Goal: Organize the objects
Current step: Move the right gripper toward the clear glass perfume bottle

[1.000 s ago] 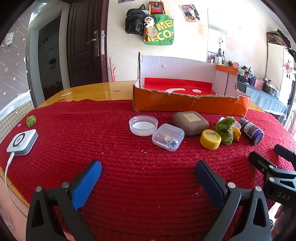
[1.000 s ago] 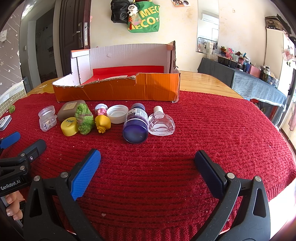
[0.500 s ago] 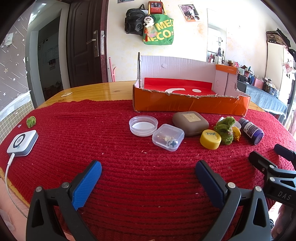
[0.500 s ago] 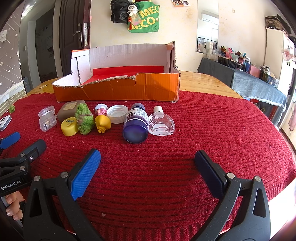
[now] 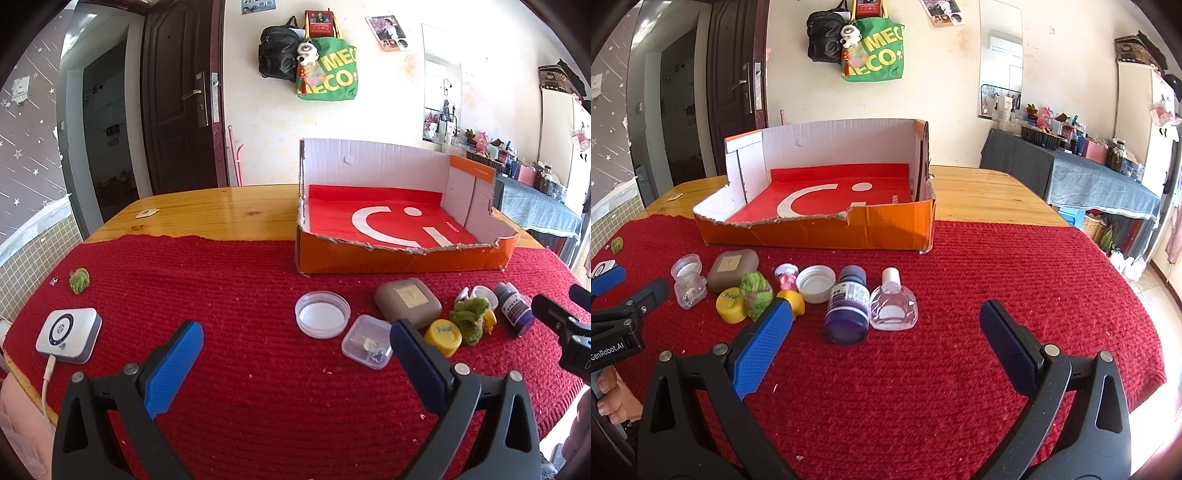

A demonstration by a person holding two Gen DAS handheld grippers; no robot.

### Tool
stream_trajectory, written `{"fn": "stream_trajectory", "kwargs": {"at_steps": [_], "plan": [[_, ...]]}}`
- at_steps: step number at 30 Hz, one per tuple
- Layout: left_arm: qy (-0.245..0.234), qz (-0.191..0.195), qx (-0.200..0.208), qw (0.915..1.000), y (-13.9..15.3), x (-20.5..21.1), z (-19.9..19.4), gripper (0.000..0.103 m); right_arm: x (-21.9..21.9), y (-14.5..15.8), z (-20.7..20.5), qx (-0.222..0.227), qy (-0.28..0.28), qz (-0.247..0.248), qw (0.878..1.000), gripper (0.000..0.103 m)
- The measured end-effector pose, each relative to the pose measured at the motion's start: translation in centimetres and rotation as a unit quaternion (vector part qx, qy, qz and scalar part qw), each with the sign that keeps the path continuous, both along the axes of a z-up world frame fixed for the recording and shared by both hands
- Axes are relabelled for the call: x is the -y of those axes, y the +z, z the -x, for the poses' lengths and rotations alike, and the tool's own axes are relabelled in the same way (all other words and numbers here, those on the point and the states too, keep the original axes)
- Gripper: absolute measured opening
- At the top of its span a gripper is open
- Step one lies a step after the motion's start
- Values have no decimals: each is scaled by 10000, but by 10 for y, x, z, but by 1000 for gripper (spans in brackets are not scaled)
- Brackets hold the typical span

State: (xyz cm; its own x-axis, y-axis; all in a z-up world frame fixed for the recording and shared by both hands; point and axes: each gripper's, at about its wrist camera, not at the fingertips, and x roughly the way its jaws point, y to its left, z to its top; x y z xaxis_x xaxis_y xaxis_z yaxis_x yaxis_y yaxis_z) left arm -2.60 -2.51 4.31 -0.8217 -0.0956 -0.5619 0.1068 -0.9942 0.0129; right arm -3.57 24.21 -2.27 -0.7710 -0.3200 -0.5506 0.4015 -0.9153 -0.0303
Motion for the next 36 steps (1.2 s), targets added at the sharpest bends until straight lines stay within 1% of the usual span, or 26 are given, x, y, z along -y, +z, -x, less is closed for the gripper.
{"fn": "stream_trajectory", "kwargs": {"at_steps": [5, 8, 12, 14, 17, 22, 25, 27, 33, 36], "plan": [[-140, -34, 245, 9996, 7, 11, 18, 103, -8, 7, 24, 235, -165, 15, 9996, 103], [-365, -53, 560, 9978, 4, 17, 31, 101, -14, 7, 39, 451, -265, -82, 9986, 103], [-673, -181, 995, 9926, -4, 26, 42, 101, -21, -2, 49, 759, -342, -215, 9963, 103], [-752, -155, 1144, 9905, -7, 29, 45, 100, -23, -6, 51, 899, -329, -264, 9951, 103], [-867, -43, 1245, 9884, -12, 31, 50, 101, -23, -11, 53, 1028, -304, -303, 9938, 103], [-1018, 22, 1382, 9852, -18, 31, 60, 97, -18, -20, 59, 1243, -258, -365, 9912, 103], [-1123, 115, 1450, 9830, -21, 28, 64, 95, -13, -24, 60, 1299, -220, -468, 9902, 103], [-1169, 125, 1445, 9825, -21, 27, 63, 95, -11, -25, 61, 1278, -228, -537, 9901, 103], [-1266, 212, 1317, 9829, -12, 30, 59, 95, -14, -23, 63, 1297, -241, -495, 9900, 103], [-1310, 219, 1331, 9822, -10, 32, 57, 95, -13, -23, 63, 1301, -232, -460, 9902, 103]]}}
